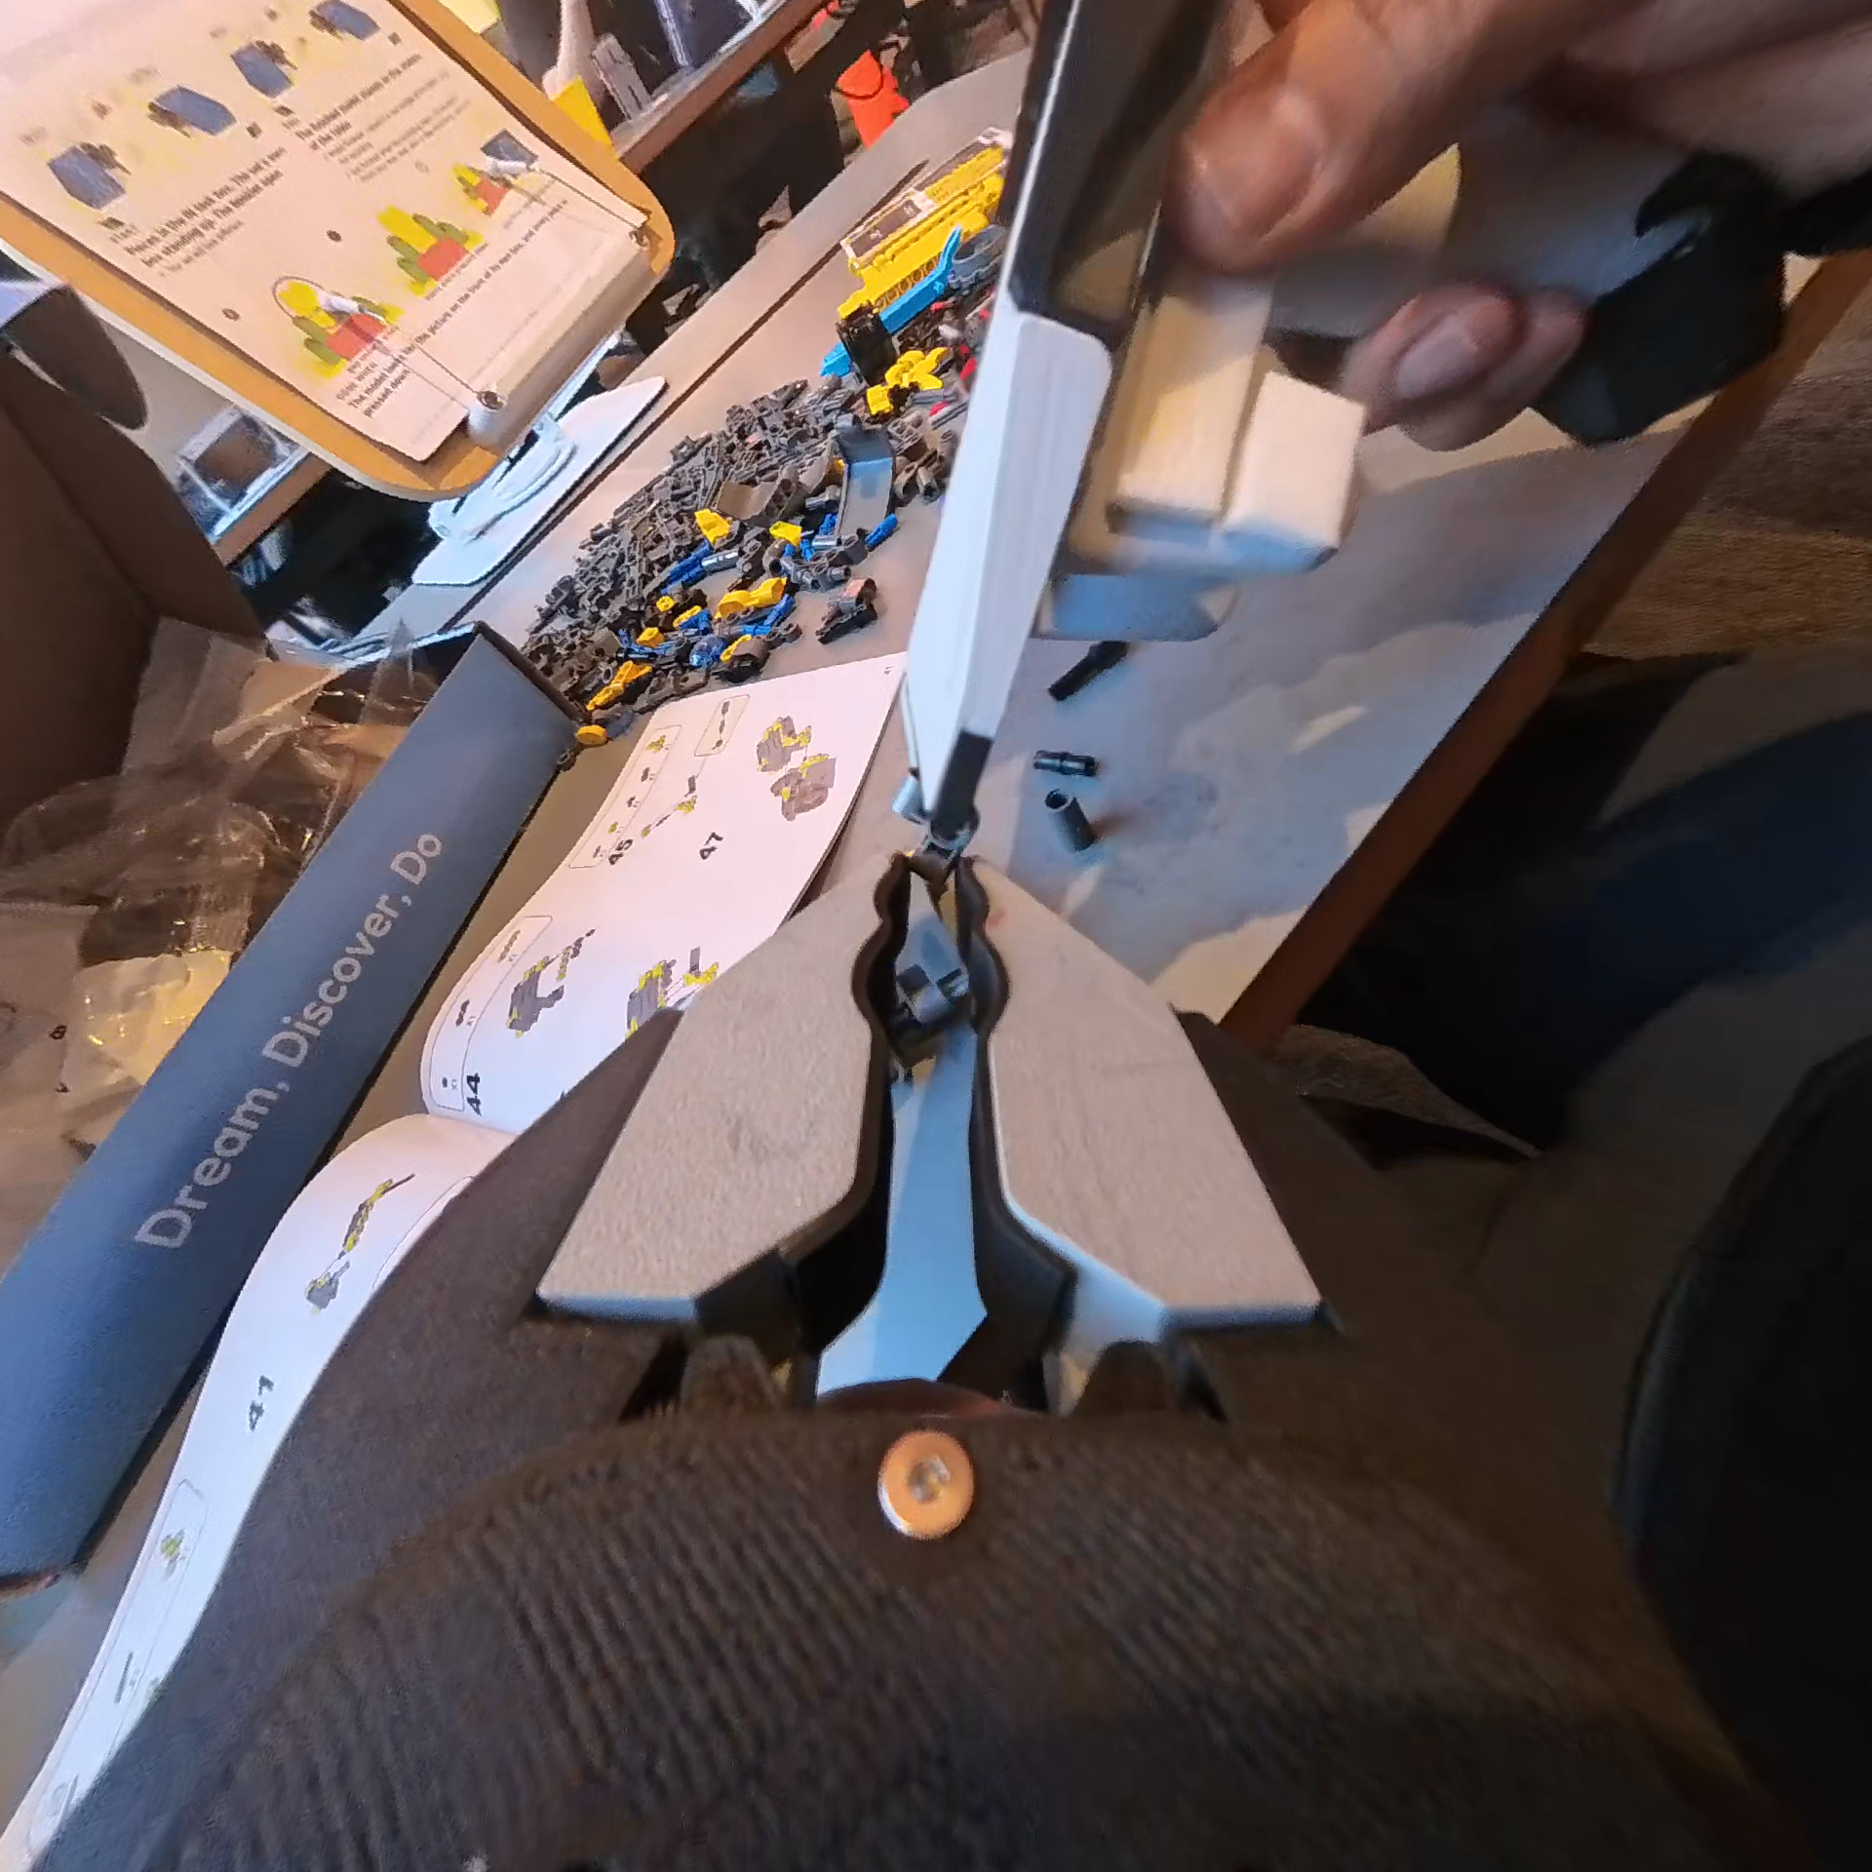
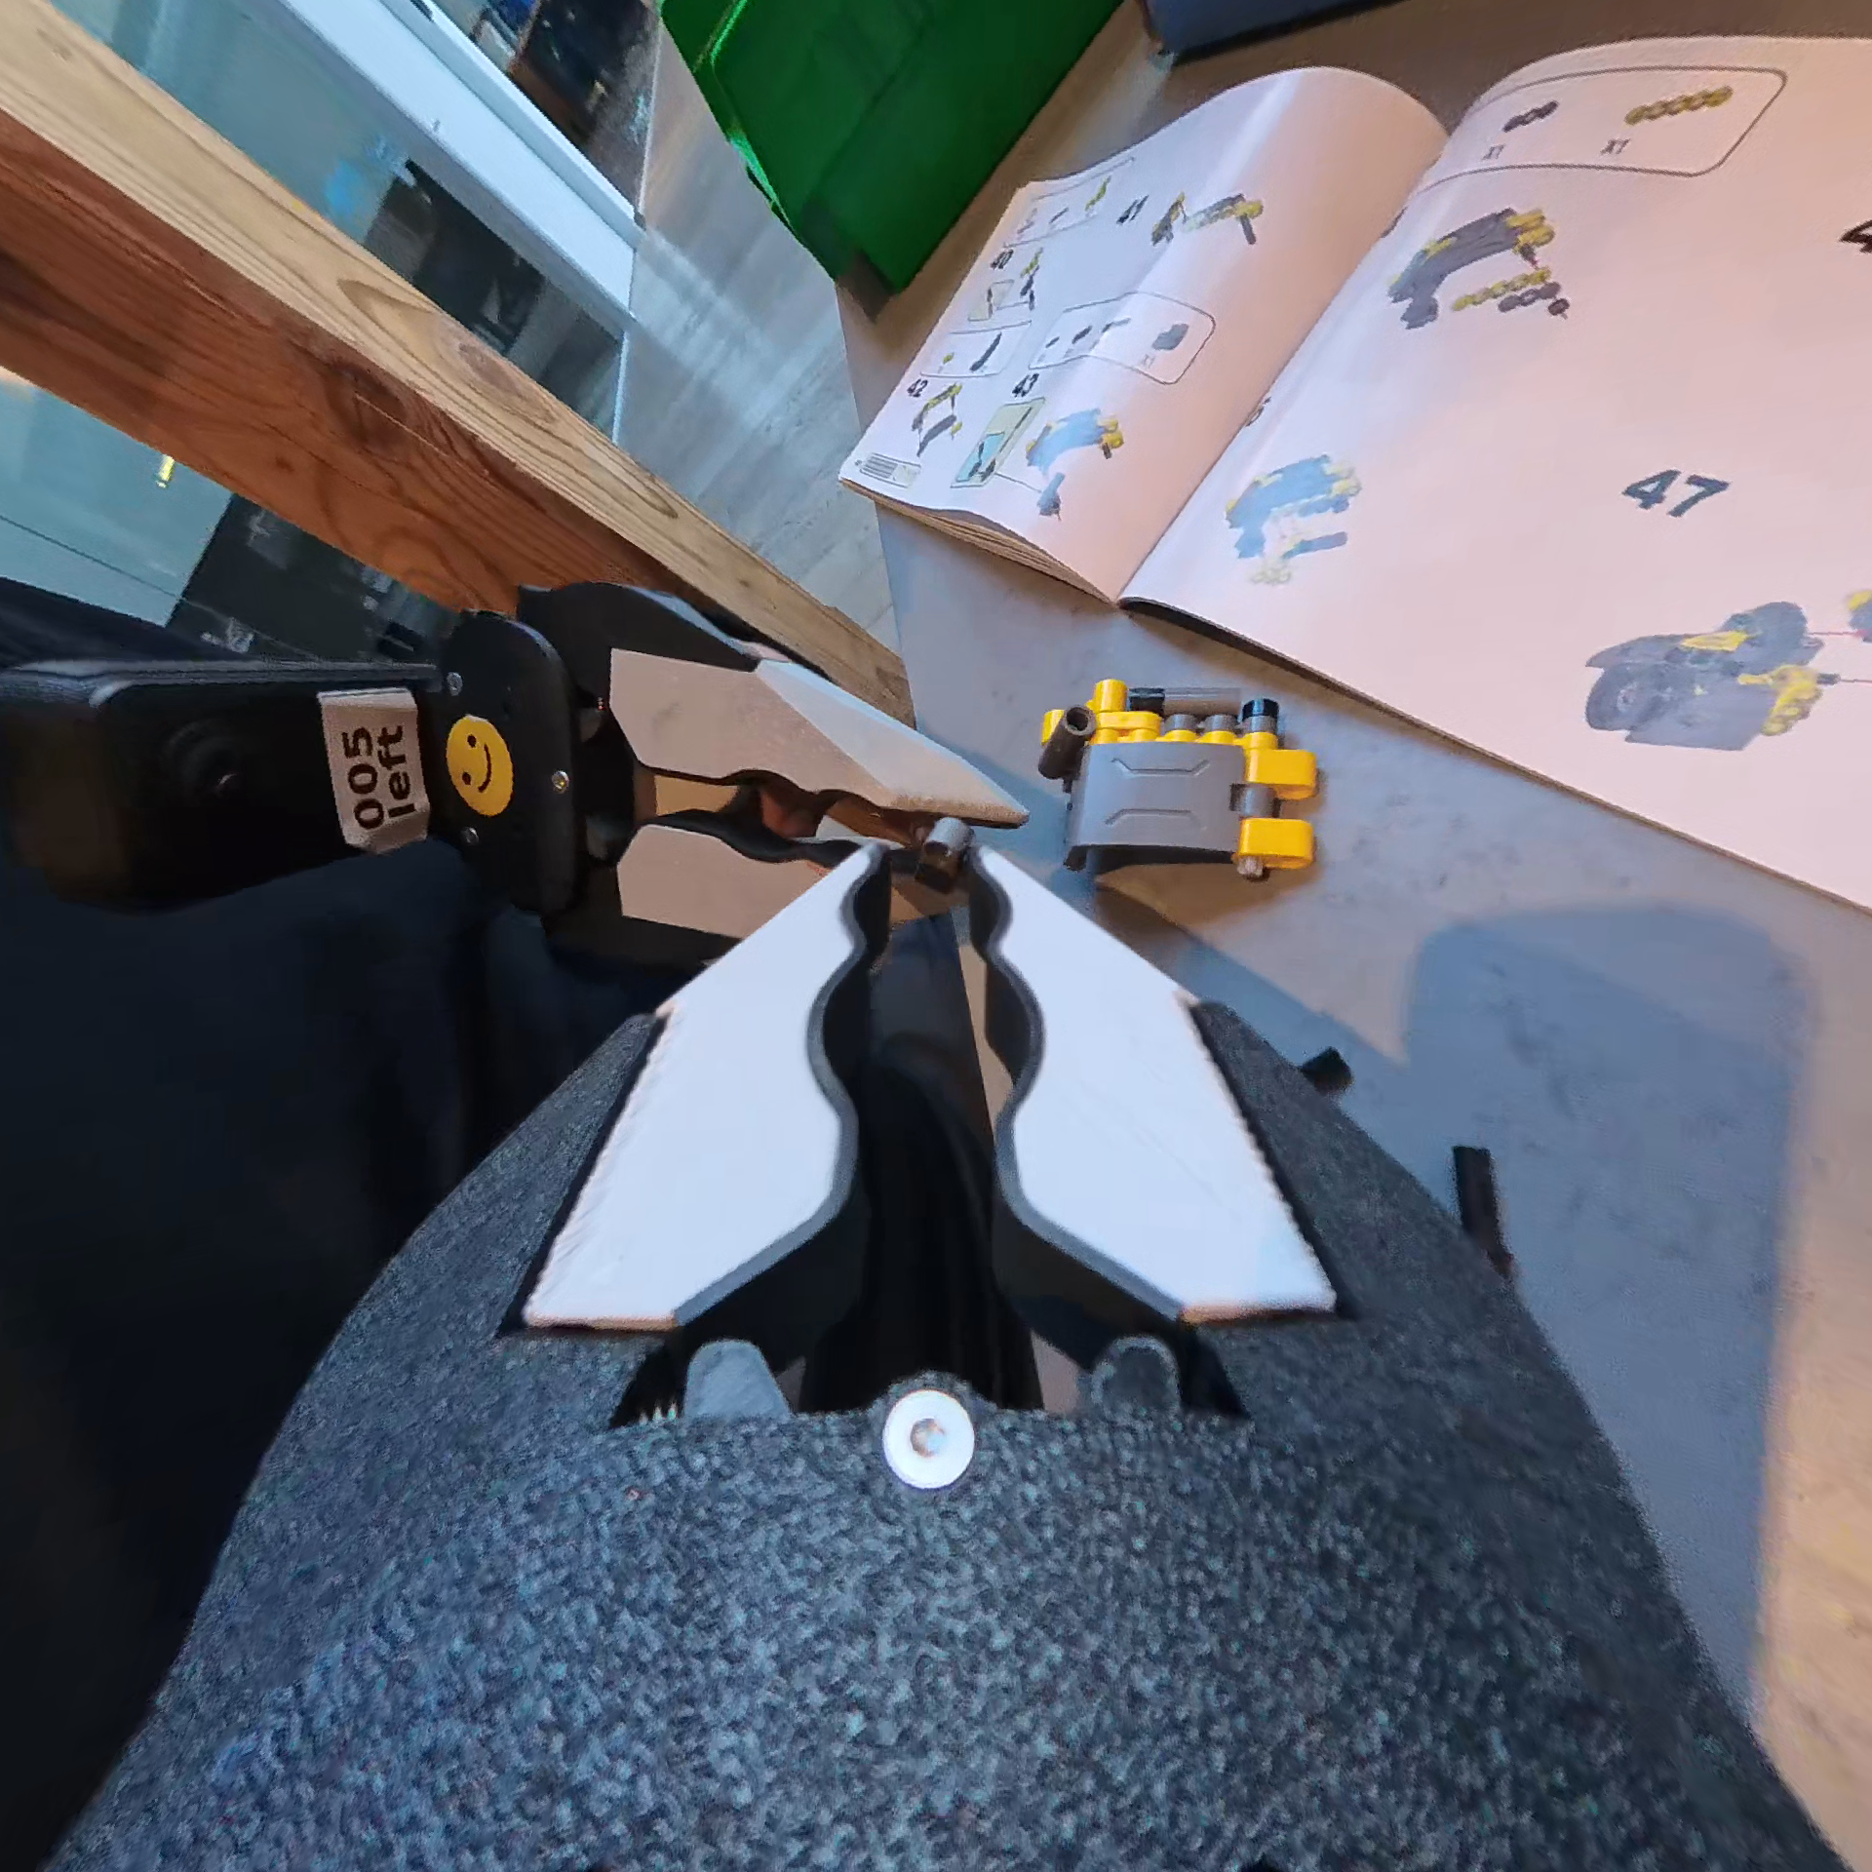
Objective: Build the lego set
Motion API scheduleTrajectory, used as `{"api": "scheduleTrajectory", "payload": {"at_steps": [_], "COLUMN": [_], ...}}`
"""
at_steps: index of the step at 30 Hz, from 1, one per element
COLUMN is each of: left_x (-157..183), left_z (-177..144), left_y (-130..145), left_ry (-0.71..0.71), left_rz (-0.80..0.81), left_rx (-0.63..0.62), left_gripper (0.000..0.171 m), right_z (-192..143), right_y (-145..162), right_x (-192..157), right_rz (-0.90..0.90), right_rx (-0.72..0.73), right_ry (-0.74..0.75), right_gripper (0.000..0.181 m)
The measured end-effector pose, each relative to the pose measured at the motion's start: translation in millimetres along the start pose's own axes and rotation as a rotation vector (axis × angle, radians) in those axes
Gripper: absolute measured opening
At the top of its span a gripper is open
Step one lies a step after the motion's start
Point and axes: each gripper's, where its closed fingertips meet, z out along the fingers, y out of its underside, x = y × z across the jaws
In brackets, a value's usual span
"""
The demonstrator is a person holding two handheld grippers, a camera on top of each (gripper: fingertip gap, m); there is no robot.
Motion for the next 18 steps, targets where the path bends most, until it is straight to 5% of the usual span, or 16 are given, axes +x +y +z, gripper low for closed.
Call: {"api": "scheduleTrajectory", "payload": {"at_steps": [11,18], "left_x": [14,25], "left_z": [2,0], "left_y": [0,6], "left_ry": [0.101,0.189], "left_rz": [-0.09,-0.094], "left_rx": [0.003,-0.013], "left_gripper": [0.013,0.02], "right_z": [-6,-32], "right_y": [5,33], "right_x": [5,32], "right_rz": [-0.137,-0.44], "right_rx": [-0.114,-0.47], "right_ry": [0.105,0.278], "right_gripper": [0.008,0.008]}}
